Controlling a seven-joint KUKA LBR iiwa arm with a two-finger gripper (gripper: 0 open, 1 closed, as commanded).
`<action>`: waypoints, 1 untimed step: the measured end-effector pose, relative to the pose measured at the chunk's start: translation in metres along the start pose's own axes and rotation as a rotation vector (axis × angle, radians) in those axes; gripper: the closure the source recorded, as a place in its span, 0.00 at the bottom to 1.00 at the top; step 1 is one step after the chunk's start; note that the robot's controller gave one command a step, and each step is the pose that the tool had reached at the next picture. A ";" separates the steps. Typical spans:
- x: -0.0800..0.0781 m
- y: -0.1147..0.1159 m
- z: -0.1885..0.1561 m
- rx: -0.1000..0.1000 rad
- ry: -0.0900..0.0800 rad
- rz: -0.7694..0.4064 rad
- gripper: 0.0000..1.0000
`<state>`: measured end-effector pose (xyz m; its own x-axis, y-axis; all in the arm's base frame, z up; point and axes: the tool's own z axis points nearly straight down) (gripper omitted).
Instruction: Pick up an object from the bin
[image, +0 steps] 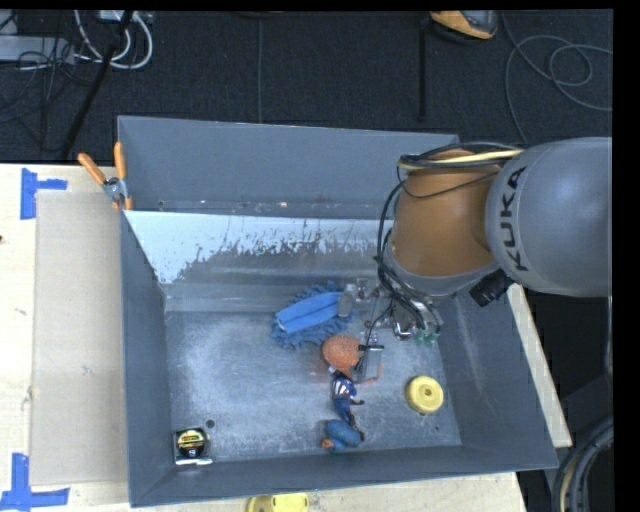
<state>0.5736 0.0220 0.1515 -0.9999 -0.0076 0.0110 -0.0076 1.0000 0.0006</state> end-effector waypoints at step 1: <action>-0.002 0.000 -0.005 0.000 -0.008 0.000 0.00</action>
Offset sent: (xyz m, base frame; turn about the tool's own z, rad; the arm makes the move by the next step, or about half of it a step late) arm 0.0221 0.0477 -0.0815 0.0887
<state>0.5753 0.0219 0.1560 -1.0000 -0.0072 0.0029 -0.0072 1.0000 0.0007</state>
